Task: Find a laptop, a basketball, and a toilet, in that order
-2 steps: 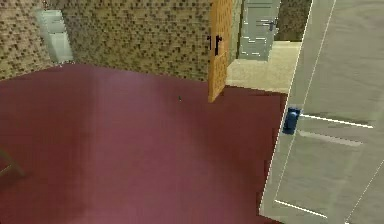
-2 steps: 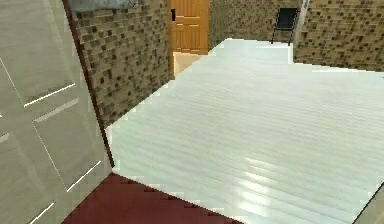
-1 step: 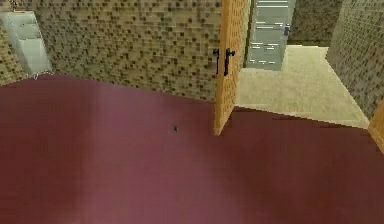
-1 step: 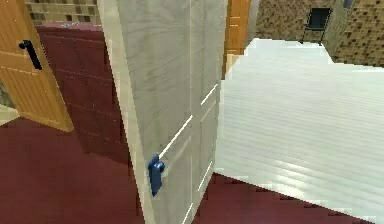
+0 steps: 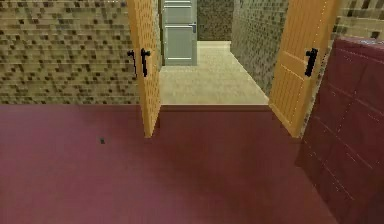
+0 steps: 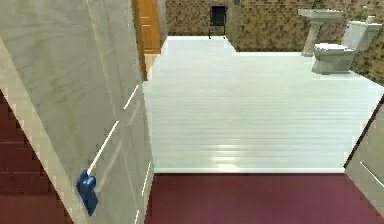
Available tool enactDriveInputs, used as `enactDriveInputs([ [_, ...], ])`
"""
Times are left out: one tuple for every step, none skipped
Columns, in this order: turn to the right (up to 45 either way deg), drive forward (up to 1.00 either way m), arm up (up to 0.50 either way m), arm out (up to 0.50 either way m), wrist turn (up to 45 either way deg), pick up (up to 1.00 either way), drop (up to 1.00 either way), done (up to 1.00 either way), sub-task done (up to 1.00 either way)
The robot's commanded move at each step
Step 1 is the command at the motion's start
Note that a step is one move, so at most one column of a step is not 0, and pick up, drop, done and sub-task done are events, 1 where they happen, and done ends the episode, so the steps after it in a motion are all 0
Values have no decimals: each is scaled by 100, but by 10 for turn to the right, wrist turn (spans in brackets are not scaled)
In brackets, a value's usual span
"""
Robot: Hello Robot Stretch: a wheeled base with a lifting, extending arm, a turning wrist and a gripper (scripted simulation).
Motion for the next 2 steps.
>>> enactDriveInputs([
  [0, 55, 0, 0, 0, 0, 0, 0, 0],
  [60, 0, 0, 0, 0, 0, 0, 0, 0],
])
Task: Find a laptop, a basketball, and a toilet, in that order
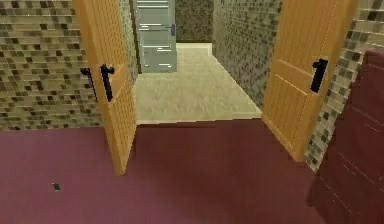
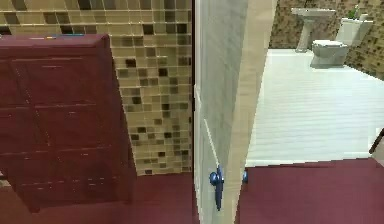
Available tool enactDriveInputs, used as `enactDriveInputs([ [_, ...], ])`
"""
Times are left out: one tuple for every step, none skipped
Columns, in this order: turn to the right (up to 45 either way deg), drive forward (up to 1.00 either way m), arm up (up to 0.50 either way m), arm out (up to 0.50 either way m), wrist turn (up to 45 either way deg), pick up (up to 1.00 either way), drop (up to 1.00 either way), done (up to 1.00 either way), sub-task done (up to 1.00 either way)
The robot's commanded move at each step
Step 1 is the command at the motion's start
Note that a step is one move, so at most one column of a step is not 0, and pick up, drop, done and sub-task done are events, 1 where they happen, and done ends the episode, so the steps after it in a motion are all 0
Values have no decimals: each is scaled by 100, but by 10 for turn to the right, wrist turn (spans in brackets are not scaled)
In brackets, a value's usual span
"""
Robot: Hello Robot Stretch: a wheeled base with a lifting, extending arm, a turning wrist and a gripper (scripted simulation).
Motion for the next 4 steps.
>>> enactDriveInputs([
  [0, 100, 0, 0, 0, 0, 0, 0, 0],
  [30, 0, 0, 0, 0, 0, 0, 0, 0],
  [0, 100, 0, 0, 0, 0, 0, 0, 0],
  [0, 100, 0, 0, 0, 0, 0, 0, 0],
])
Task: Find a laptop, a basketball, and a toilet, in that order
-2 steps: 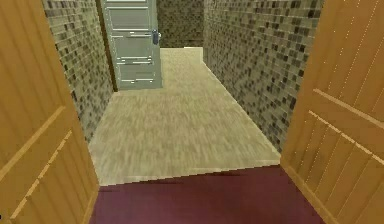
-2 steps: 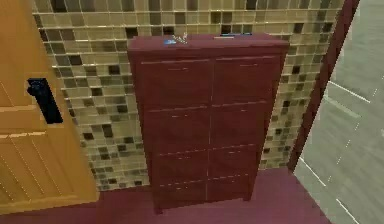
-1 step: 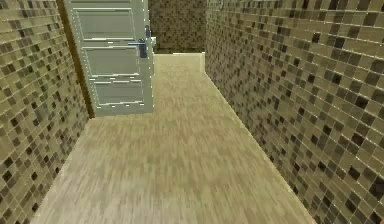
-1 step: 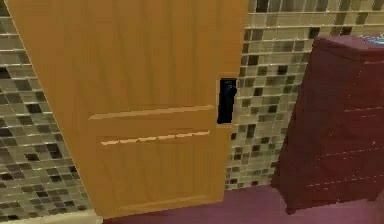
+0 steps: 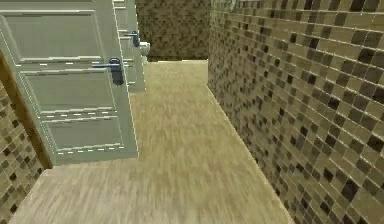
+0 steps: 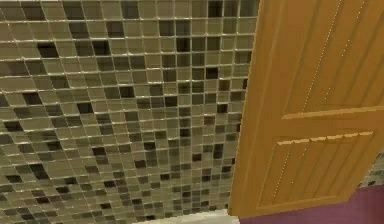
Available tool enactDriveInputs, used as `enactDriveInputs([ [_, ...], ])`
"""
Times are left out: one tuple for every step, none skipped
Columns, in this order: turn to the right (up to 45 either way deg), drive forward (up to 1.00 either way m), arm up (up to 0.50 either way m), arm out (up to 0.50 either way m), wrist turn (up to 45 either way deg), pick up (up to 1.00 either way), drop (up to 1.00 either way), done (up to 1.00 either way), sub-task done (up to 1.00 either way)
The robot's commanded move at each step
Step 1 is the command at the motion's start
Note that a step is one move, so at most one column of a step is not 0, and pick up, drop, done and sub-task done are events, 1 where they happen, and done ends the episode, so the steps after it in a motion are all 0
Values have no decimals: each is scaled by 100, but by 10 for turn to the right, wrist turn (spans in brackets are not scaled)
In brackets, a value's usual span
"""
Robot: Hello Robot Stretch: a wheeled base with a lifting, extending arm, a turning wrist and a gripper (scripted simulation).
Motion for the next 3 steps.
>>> enactDriveInputs([
  [0, 100, 0, 0, 0, 0, 0, 0, 0],
  [0, 45, 0, 0, 0, 0, 0, 0, 0],
  [-60, 0, 0, 0, 0, 0, 0, 0, 0],
])
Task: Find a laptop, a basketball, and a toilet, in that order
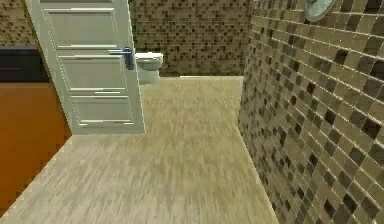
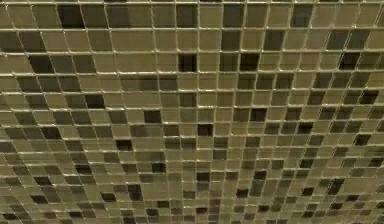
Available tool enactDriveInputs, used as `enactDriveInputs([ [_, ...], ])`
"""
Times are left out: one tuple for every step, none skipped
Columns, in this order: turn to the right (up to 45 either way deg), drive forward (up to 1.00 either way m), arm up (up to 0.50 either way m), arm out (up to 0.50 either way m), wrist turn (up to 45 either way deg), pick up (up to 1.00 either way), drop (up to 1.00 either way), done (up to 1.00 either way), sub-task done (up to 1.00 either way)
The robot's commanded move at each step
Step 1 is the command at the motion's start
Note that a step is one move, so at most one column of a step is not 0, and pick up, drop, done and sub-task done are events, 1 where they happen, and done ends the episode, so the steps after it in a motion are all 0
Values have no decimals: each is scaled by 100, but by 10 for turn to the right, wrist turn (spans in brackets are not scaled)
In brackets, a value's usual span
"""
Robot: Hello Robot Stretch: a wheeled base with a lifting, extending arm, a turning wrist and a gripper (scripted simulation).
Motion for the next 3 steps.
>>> enactDriveInputs([
  [0, 75, 0, 0, 0, 0, 0, 0, 0],
  [-450, 0, 0, 0, 0, 0, 0, 0, 0],
  [-240, 0, 0, 0, 0, 0, 0, 0, 0],
])
